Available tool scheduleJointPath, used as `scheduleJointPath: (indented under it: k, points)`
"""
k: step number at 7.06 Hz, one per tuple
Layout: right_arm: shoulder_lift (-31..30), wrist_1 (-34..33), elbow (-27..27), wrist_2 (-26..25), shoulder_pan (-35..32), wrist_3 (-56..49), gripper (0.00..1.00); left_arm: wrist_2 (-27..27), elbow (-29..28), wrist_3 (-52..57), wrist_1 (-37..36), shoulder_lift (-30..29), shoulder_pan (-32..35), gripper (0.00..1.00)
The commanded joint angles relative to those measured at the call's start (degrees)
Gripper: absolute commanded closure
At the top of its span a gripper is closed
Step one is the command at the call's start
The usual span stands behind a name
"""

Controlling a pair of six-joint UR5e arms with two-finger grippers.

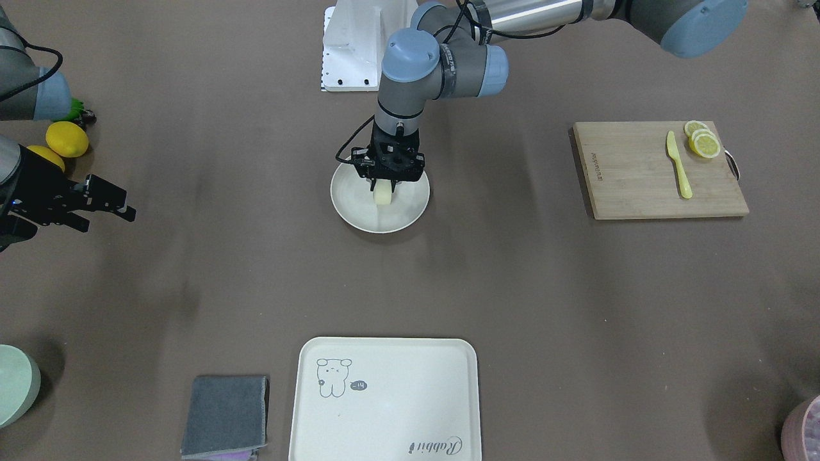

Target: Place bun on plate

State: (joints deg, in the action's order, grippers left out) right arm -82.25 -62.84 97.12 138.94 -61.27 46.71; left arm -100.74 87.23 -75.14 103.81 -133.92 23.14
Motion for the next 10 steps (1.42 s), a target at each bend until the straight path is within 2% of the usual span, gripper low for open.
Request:
scheduleJointPath:
  k: [1,2,3,4,5,6,7,8,10]
  points:
    - [-1.51,0.0,0.53,0.1,-2.09,-3.28,0.01,0.11,1.61,-0.01,-0.18,0.06,0.06,0.03]
    - [-1.6,0.0,1.05,0.28,-2.28,-3.38,0.01,2.2,7.98,-0.53,-0.71,2.93,0.76,0.02]
    - [-1.78,0.0,1.32,0.63,-3.06,-3.38,0.01,3.35,17.7,0.07,-3.93,9.14,1.63,0.03]
    - [-2.3,-0.09,1.15,0.02,-3.24,-3.64,0.01,0.84,20.06,4.86,-7.01,10.94,6.6,0.02]
    - [-3.09,-0.09,1.23,-0.85,-4.64,-5.82,0.01,-4.84,19.82,16.4,-7.74,15.48,13.09,0.02]
    - [-5.27,-0.44,0.36,-1.99,-6.3,-12.11,0.01,-15.34,19.47,29.56,-7.74,21.45,23.86,0.03]
    - [-7.38,-0.79,-1.04,-2.7,-9.98,-20.44,0.01,-25.89,16.34,49.36,-7.74,27.6,36.32,0.02]
    - [-9.23,-0.8,-1.4,-2.62,-13.23,-22.35,0.01,-32.0,11.95,67.92,-7.83,33.75,46.36,0.02]
    - [-11.08,-0.71,-3.5,-2.62,-15.11,-26.02,0.0,-32.85,-0.24,84.38,-7.74,34.34,58.18,0.02]
